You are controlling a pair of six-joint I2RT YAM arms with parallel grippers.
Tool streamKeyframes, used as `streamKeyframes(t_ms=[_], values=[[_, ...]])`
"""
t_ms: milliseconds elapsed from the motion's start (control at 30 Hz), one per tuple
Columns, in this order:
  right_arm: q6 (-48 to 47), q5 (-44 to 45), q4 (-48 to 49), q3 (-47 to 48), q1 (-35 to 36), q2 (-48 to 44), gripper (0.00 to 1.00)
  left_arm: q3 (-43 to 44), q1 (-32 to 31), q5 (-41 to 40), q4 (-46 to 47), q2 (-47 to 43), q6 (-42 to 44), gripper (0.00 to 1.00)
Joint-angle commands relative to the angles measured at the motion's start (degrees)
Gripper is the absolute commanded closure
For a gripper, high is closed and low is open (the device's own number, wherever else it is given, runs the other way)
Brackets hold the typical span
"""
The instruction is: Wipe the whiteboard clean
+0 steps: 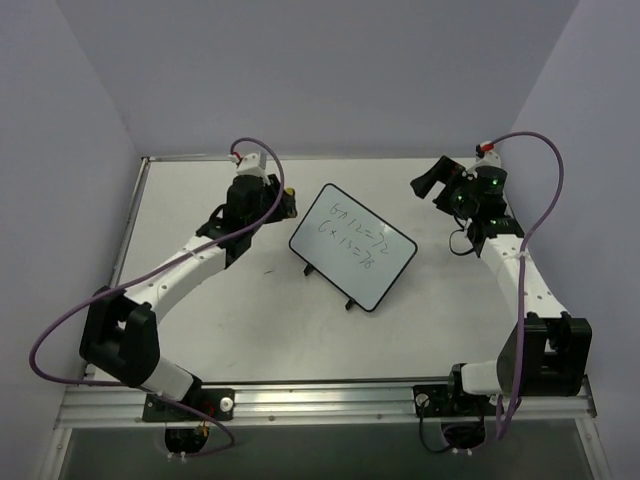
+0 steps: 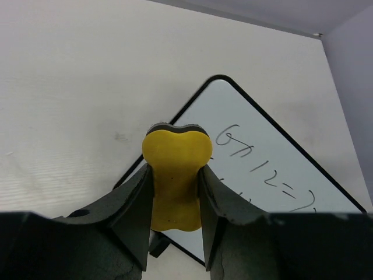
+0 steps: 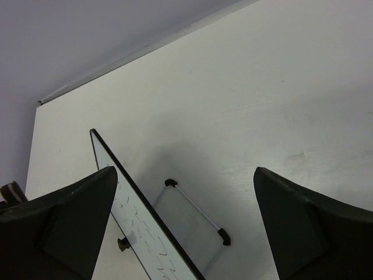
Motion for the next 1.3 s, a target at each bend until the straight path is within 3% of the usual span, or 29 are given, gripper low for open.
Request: streamKeyframes(t_ms=[0,233,433,733,867,1067,1267], values=[[-1.1,-6.7,2.0,1.4,-0.5,-1.9,0.02,-4.2,-3.4,0.6,15.2,1.1,1.2,0.98],[-1.2,-9.6,2.6,-4.0,-0.5,-5.0,0.05,-0.5,-9.7,5.1,16.3,6.1,5.8,0.98],[-3.6,-6.4,1.1,-9.8,-0.9,-10.0,0.05,1.9,-13.6,10.4,15.9,9.4,11.4,0.98],[-3.2,-8.4,1.6,-13.6,-1.7,-13.3,0.05,3.6,-17.9,9.2,15.2,14.0,15.1,0.98],[-2.8,-13.2,5.8,-12.4,-2.0,-8.5,0.07,6.1,-19.9,6.2,13.4,15.8,17.3,0.98],[-3.0,-18.8,8.3,-0.9,-1.8,4.0,0.14,5.5,-20.2,1.7,12.5,14.7,15.9,0.98],[-9.9,-26.2,2.1,9.6,-0.8,16.1,0.18,1.4,-19.9,-2.5,11.9,11.0,12.8,0.98]])
